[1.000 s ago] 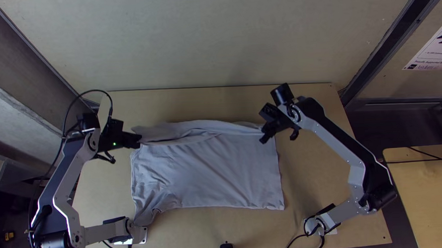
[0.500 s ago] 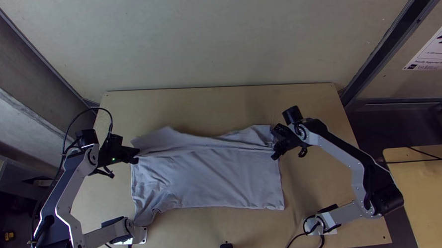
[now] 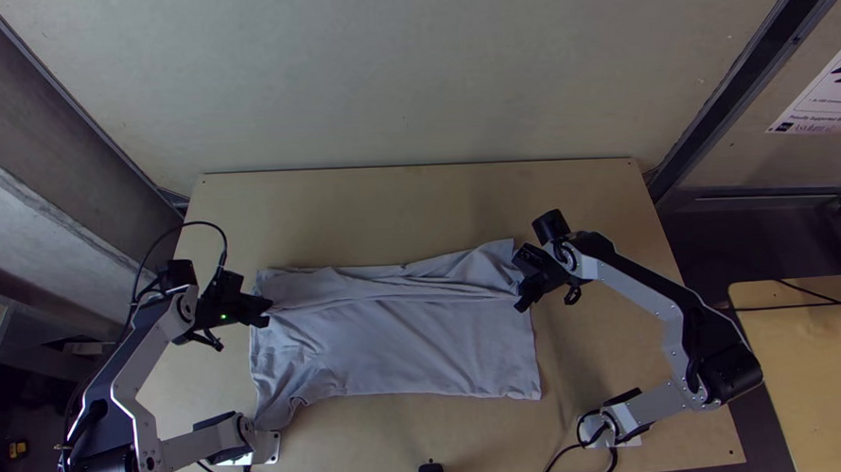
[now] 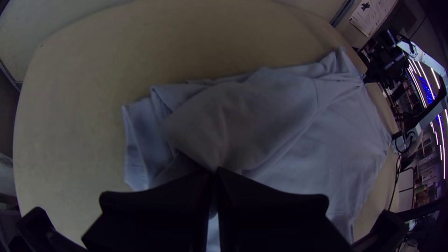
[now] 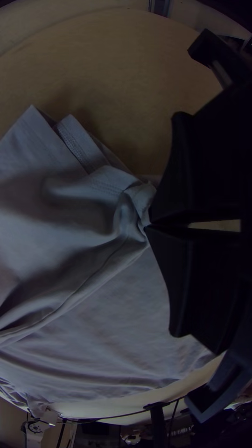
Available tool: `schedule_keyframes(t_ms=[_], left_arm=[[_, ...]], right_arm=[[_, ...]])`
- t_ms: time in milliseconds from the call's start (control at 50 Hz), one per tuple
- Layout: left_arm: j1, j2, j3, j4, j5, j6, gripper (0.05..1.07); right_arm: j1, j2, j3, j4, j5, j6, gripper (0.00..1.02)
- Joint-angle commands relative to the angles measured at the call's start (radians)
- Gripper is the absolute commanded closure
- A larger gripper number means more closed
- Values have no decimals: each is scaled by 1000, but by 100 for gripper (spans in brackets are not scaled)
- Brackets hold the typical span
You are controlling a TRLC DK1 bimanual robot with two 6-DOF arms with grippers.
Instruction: Fold the t-shirt
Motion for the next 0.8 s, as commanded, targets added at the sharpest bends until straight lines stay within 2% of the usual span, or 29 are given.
schedule_keyframes(t_ms=[0, 40, 120, 180, 240, 460, 780], left_arm=[[-7, 7, -53, -1, 3, 20, 76], [-7, 7, -64, 5, 3, 23, 56], [-1, 7, -75, 4, -4, 26, 10], [7, 3, -73, 4, -6, 20, 9], [17, -13, -64, 4, -6, 12, 9], [60, -77, 42, -107, 6, 29, 9], [23, -160, 154, -513, 28, 383, 11]], right_arm=[[3, 10, 4, -2, 5, 15, 88], [3, 8, 1, -4, 5, 27, 75], [-1, 0, -5, -10, 5, 56, 43], [-3, -4, -1, -24, 5, 75, 23], [-1, -18, 6, -45, 5, 79, 17], [26, -135, -4, -93, 5, 101, 16], [132, -248, -33, -299, 5, 58, 16]])
